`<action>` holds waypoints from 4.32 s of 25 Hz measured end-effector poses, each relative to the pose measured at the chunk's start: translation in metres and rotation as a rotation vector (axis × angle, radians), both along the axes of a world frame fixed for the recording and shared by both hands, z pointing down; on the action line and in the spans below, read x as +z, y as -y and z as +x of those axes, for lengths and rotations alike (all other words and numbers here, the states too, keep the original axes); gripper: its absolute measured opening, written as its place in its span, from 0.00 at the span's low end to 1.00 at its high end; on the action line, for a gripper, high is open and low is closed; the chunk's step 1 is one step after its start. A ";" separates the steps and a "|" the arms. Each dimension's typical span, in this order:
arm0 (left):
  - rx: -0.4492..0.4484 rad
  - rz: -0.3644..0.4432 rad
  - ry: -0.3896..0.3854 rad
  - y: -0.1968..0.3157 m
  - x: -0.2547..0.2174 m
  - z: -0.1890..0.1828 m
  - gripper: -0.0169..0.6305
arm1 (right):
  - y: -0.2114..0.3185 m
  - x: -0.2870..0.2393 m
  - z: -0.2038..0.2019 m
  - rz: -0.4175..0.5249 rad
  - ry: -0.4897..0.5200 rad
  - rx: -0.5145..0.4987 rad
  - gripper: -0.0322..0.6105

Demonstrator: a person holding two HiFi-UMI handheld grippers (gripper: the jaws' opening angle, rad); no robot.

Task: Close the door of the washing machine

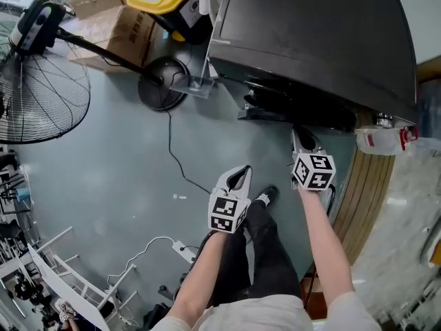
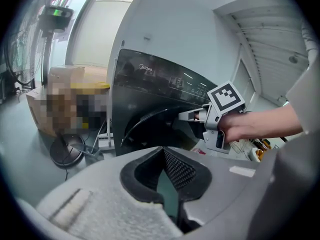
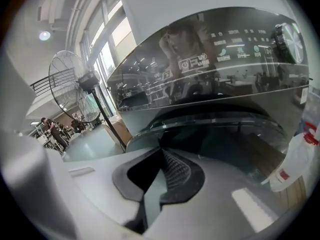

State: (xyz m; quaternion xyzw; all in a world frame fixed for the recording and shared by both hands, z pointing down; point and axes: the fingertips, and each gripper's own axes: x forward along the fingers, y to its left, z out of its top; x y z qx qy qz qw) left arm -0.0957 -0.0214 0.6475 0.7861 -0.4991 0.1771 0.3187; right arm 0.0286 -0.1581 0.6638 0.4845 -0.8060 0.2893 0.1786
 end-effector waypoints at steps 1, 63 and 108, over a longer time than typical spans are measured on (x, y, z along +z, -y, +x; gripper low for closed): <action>0.001 -0.003 0.000 -0.001 -0.001 0.001 0.04 | 0.001 0.000 0.003 -0.001 -0.011 0.002 0.05; 0.001 -0.017 -0.139 0.179 0.013 0.072 0.04 | 0.025 -0.028 0.085 0.059 -0.033 0.275 0.06; 0.038 0.113 -0.081 0.004 -0.211 0.059 0.04 | -0.169 -0.209 0.084 0.047 -0.013 0.075 0.05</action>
